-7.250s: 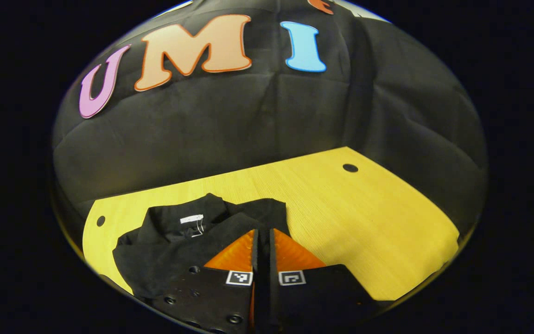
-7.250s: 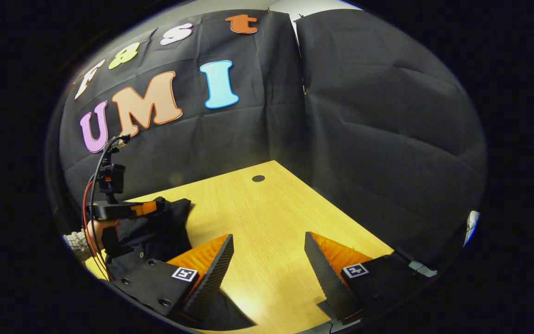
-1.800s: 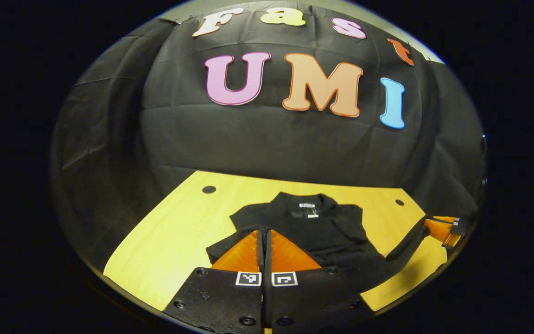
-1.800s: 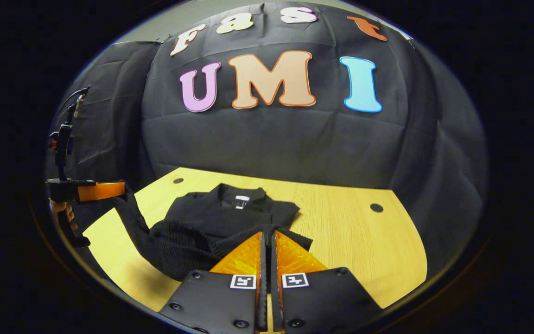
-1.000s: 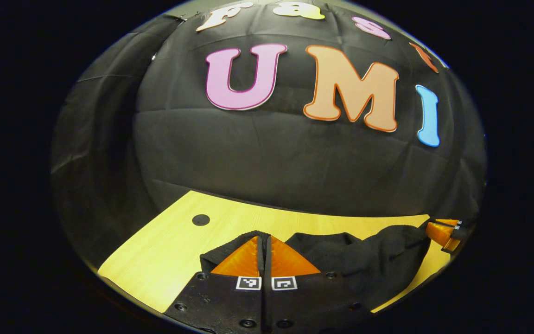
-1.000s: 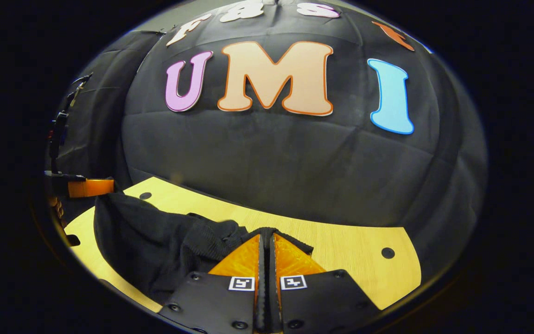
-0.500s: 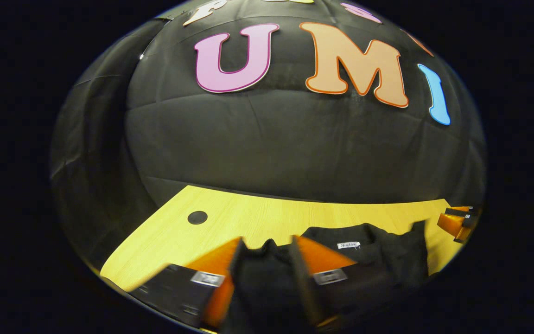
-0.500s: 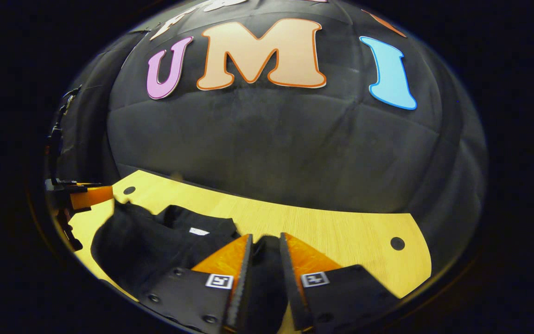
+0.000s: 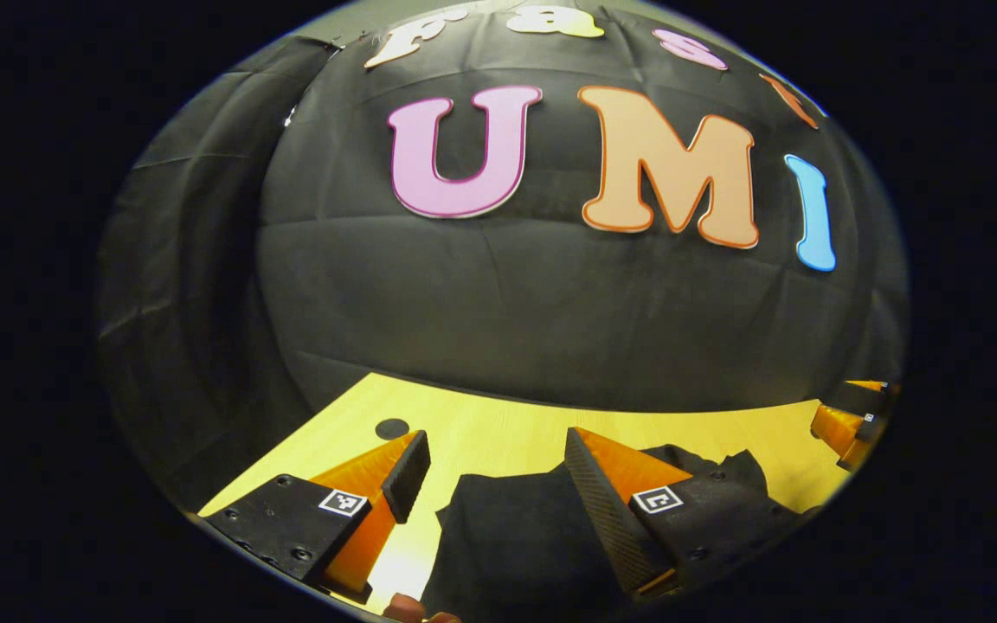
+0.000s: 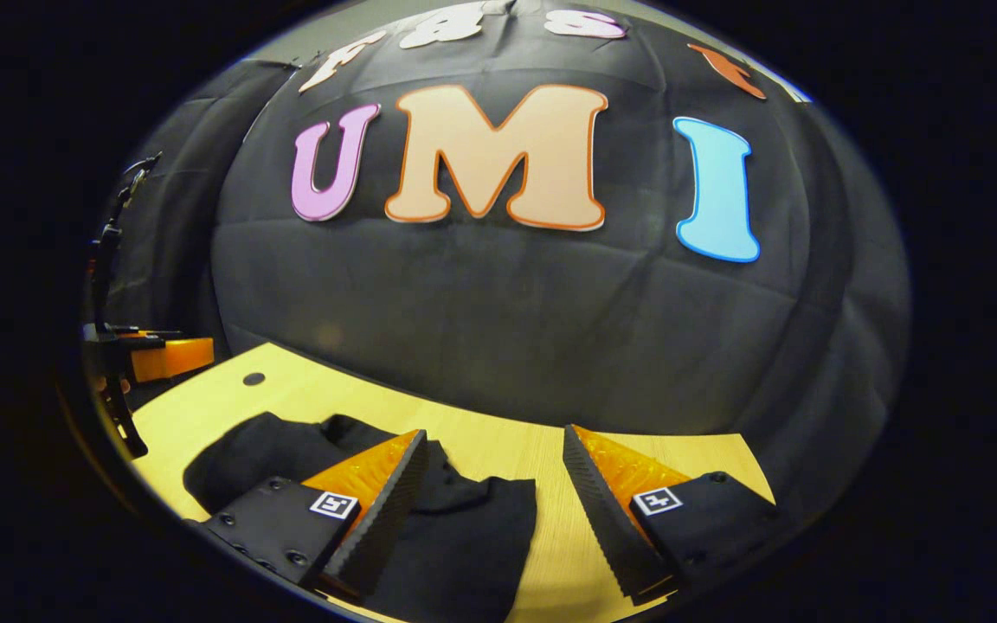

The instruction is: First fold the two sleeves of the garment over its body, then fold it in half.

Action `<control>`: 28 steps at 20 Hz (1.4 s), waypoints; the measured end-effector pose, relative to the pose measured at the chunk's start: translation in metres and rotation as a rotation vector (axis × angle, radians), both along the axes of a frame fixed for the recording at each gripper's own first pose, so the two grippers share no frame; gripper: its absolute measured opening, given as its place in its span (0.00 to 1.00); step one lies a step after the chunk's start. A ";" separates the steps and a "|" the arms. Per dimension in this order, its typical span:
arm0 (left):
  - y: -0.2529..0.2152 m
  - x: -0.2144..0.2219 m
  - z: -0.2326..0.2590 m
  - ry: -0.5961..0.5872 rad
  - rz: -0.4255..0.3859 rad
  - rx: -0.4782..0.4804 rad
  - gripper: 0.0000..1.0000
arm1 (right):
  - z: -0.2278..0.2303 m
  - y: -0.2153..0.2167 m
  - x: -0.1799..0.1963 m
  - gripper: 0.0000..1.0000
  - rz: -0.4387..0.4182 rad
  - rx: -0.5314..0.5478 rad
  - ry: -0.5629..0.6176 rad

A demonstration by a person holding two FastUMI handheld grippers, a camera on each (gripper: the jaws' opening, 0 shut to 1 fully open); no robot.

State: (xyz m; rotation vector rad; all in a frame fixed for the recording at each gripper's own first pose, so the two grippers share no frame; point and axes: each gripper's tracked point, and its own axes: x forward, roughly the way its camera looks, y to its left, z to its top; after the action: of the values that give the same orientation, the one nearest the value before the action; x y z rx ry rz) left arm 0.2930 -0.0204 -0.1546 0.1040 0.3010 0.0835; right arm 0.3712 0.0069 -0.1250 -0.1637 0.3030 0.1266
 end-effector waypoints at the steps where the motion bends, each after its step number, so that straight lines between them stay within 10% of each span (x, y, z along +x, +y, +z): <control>1: -0.002 -0.007 0.010 -0.012 -0.006 -0.004 0.95 | 0.007 0.001 -0.009 0.99 0.004 0.008 -0.017; 12: -0.024 -0.130 0.114 -0.221 -0.086 0.011 0.92 | 0.105 -0.003 -0.170 0.98 0.058 0.063 -0.266; 28: -0.043 -0.261 0.109 -0.181 -0.109 -0.038 0.92 | 0.083 -0.029 -0.324 0.98 -0.056 0.219 -0.269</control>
State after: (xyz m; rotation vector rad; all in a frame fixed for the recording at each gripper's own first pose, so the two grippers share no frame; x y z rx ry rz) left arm 0.0320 -0.0637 -0.0453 0.0744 0.1156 -0.0209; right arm 0.0472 -0.0223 -0.0421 0.0455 0.0248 0.0807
